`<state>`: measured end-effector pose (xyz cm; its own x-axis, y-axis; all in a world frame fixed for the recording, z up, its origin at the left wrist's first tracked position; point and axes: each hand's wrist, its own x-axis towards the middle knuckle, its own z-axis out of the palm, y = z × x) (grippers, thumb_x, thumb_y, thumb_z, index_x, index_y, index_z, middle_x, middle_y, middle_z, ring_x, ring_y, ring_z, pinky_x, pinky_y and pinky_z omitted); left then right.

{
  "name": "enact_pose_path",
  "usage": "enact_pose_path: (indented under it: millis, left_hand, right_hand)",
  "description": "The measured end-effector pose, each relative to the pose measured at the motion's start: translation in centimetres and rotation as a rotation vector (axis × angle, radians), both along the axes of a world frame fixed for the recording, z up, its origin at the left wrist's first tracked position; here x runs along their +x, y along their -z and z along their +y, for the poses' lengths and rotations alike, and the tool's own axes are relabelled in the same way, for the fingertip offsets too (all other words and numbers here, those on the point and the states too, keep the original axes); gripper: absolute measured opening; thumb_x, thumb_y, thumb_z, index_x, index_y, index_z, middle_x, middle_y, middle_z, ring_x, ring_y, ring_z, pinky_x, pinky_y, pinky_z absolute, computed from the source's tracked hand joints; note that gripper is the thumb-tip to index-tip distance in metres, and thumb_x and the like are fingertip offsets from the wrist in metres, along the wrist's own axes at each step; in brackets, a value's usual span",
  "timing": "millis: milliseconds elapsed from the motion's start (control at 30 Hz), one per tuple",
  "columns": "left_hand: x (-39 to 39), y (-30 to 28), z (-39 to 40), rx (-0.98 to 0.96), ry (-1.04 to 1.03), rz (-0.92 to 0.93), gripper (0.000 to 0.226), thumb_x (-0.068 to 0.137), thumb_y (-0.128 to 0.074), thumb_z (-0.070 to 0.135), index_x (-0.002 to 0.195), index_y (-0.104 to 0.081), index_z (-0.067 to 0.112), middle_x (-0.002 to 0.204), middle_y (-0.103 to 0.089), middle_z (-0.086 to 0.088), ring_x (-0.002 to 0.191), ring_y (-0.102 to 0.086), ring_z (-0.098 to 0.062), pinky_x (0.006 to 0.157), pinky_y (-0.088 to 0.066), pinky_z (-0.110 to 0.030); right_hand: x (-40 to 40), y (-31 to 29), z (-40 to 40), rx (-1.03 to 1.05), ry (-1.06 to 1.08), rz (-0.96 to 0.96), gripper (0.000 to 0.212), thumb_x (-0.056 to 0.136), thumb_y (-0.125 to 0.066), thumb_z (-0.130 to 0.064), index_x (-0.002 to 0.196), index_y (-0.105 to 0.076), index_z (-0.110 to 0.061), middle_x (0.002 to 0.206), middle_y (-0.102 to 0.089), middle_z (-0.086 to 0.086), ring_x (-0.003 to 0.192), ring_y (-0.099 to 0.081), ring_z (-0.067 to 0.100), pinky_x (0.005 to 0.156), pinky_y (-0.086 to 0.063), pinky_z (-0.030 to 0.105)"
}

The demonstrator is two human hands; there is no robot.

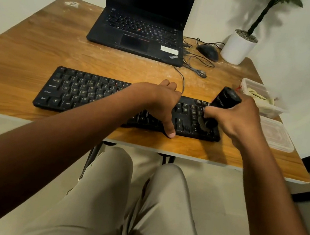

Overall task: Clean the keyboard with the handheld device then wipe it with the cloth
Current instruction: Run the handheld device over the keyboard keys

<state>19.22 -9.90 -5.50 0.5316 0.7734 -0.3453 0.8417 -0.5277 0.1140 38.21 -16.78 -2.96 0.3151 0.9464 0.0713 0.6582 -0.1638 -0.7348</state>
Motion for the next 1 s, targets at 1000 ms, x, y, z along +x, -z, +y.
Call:
enact_pose_path:
  millis: [1000]
  left_hand:
    - [0.0, 0.0, -0.2, 0.003, 0.014, 0.0, 0.126, 0.062, -0.081, 0.073, 0.159, -0.024, 0.016, 0.155, -0.025, -0.006, 0.144, -0.021, -0.028, 0.117, -0.034, -0.054]
  right_hand:
    - [0.5, 1.0, -2.2, -0.04, -0.026, -0.102, 0.022, 0.065, -0.084, -0.025, 0.076, -0.065, -0.023, 0.077, -0.067, -0.008, 0.075, -0.064, 0.011, 0.068, -0.055, 0.033]
